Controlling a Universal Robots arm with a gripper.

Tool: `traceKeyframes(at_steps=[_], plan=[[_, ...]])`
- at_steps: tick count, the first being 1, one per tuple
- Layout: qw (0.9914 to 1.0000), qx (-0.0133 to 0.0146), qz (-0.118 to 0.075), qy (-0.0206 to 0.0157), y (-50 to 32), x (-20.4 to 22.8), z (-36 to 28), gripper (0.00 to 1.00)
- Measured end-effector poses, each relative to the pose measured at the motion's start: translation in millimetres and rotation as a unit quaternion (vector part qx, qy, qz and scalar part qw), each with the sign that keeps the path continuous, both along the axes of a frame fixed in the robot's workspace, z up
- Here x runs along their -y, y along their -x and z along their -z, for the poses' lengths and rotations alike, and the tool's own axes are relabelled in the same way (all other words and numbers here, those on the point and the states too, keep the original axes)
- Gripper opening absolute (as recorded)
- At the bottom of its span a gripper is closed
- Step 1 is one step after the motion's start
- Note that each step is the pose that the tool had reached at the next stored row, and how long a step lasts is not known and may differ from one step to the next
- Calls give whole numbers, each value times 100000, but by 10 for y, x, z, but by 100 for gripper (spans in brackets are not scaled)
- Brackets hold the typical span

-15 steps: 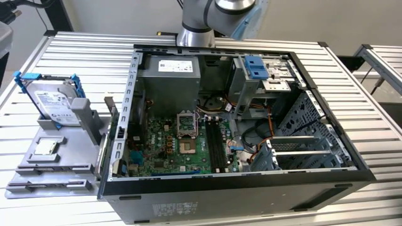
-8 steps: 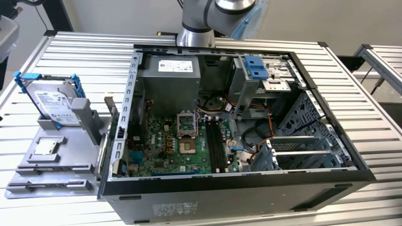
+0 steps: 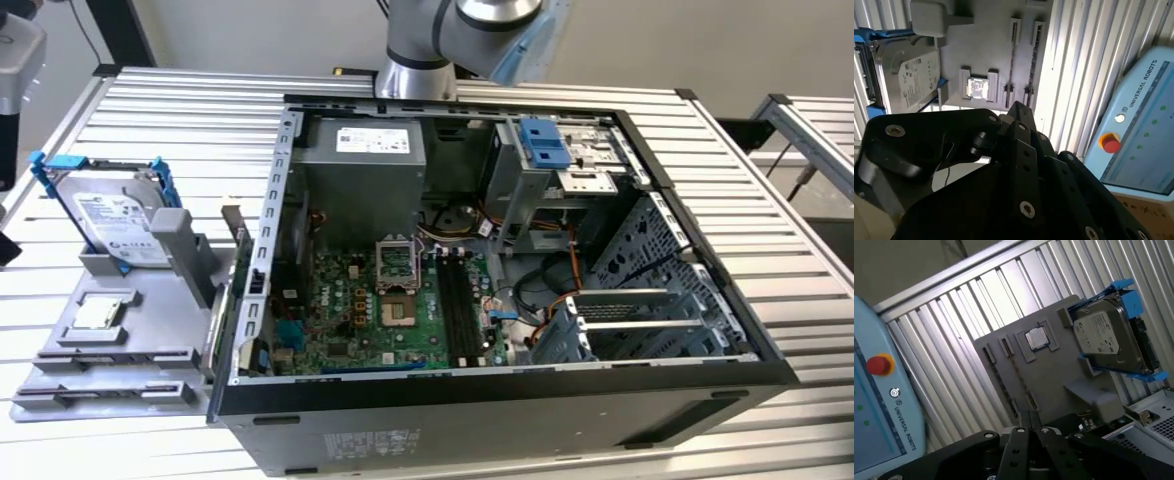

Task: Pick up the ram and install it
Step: 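Pick up the ram and move it above insertion slot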

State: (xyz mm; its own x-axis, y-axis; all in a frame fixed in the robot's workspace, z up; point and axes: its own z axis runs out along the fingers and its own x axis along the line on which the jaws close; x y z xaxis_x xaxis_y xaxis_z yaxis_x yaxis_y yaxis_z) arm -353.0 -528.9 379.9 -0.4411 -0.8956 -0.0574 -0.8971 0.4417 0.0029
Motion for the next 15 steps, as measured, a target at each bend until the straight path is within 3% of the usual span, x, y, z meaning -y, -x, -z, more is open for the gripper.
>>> traceKeyframes(at_steps=[4, 8, 11, 15], plan=[[99934, 6, -3622, -8, 0, 0, 1, 0], [99740, 3, -7211, -5, 0, 0, 1, 0], [99506, 4, -9929, -4, 0, 0, 1, 0], [99074, 8, -13579, -6, 0, 0, 1, 0]])
